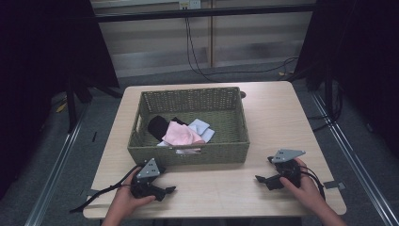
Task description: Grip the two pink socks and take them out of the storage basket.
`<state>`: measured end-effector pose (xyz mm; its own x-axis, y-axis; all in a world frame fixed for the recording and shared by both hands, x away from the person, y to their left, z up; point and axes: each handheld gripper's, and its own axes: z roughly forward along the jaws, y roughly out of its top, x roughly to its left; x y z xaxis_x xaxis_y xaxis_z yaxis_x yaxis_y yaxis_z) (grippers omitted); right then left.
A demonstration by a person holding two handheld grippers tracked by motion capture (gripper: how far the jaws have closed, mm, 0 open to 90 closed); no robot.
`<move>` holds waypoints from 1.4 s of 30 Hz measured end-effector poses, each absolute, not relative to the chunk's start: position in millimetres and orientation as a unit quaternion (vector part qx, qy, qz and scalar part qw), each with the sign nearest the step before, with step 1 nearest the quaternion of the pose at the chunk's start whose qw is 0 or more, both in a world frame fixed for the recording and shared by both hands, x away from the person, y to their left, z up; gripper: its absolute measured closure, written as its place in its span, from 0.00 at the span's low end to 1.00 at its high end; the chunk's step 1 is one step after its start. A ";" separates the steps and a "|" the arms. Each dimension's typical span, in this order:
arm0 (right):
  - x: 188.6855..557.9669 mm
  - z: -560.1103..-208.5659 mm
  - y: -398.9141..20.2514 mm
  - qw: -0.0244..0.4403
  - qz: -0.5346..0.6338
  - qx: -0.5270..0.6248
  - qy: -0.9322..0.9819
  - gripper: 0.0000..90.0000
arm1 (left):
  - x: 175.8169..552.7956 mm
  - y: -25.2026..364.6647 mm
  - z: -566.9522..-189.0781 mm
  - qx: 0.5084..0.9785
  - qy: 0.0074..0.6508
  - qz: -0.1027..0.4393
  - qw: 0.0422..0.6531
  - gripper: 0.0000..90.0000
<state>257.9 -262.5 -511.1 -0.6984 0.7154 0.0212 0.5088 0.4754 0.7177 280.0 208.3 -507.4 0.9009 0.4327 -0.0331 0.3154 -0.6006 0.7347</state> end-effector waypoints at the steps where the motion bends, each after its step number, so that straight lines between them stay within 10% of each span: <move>1: 257.9 -511.1 -262.5 0.142 0.363 0.361 0.847 0.11 | 279.7 207.8 -506.2 0.894 0.213 0.074 0.388 0.21; 12: 257.9 -511.0 -262.5 0.142 0.363 0.361 0.847 0.11 | 283.6 194.5 -484.3 0.933 0.219 0.018 0.284 0.23; 42: 257.9 -511.0 -262.6 0.142 0.363 0.362 0.847 0.11 | 308.5 192.1 -371.7 0.940 0.221 -0.023 0.261 0.40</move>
